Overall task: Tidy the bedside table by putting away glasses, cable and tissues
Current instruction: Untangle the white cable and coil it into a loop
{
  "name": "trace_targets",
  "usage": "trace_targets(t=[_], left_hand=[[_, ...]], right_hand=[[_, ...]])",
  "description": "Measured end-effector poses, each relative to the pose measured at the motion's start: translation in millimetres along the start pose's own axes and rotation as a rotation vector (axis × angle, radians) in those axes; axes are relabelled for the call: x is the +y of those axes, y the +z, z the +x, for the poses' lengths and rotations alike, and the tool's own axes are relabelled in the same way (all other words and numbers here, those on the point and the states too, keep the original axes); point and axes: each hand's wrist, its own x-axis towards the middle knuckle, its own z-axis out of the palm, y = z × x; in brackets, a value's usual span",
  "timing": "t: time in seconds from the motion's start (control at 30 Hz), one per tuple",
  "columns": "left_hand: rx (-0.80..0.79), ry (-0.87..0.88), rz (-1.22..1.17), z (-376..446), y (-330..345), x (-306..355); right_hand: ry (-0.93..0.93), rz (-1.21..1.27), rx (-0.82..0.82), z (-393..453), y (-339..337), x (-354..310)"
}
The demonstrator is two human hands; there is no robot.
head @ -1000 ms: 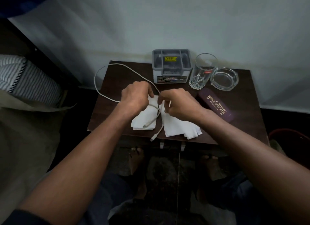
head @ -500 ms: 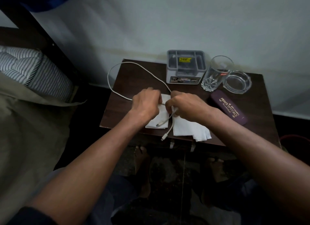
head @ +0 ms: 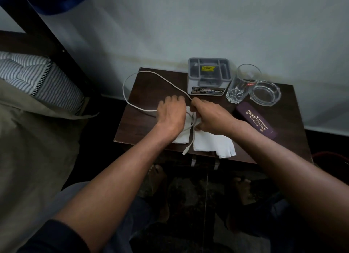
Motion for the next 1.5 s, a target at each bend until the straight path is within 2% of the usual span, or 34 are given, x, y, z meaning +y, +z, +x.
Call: trace_targets(t=[0.2, 0.33, 0.4, 0.47, 0.57, 0.63, 0.73, 0.83, 0.93, 1.03, 1.1, 1.27, 1.4, 1.5], left_hand=[[0.015, 0.051, -0.230, -3, -11, 0], [-0.015, -0.011, -0.430, 0, -23, -8], [0.056, 0.000, -0.492, 4, -33, -15], [0.197, 0.034, -0.495, 7, -41, -22], [0.401, 0.064, -0.502, 2, -54, -32], [0.471, 0.053, -0.542, -5, -66, -36], [0.502, 0.009, -0.610, -13, -81, -36], [0.421, -0.063, -0.712, -24, -93, -27], [0.241, -0.136, -0.839, -34, -105, -23], [0.049, -0.176, -0.891, -42, -111, -27], [-0.042, -0.156, -0.811, -47, -110, -29], [-0.299, -0.019, -0.303, -60, -99, -33], [-0.467, 0.102, -0.386, -59, -92, -28], [-0.502, 0.179, -0.385, -57, -96, -16]], right_hand=[[-0.043, -0.040, 0.145, -3, -2, 6], [-0.095, 0.033, 0.400, 4, -4, 11], [-0.114, 0.118, 0.559, 7, -9, 7], [-0.125, 0.196, 0.678, 8, -14, -2], [-0.170, 0.419, 0.759, 8, -22, -21], [-0.182, 0.727, 0.707, 2, -29, -34], [-0.145, 1.228, 0.483, -5, -34, -48], [-0.160, 1.495, 0.298, -11, -38, -59], [-0.134, 1.578, 0.198, -19, -37, -65], [-0.072, 1.514, 0.116, -28, -30, -69], [-0.012, 1.382, 0.060, -33, -21, -72], [0.157, 1.011, -0.164, -54, 6, -70], [0.163, 0.627, -0.394, -65, 9, -58], [0.162, 0.463, -0.451, -66, 5, -56]])
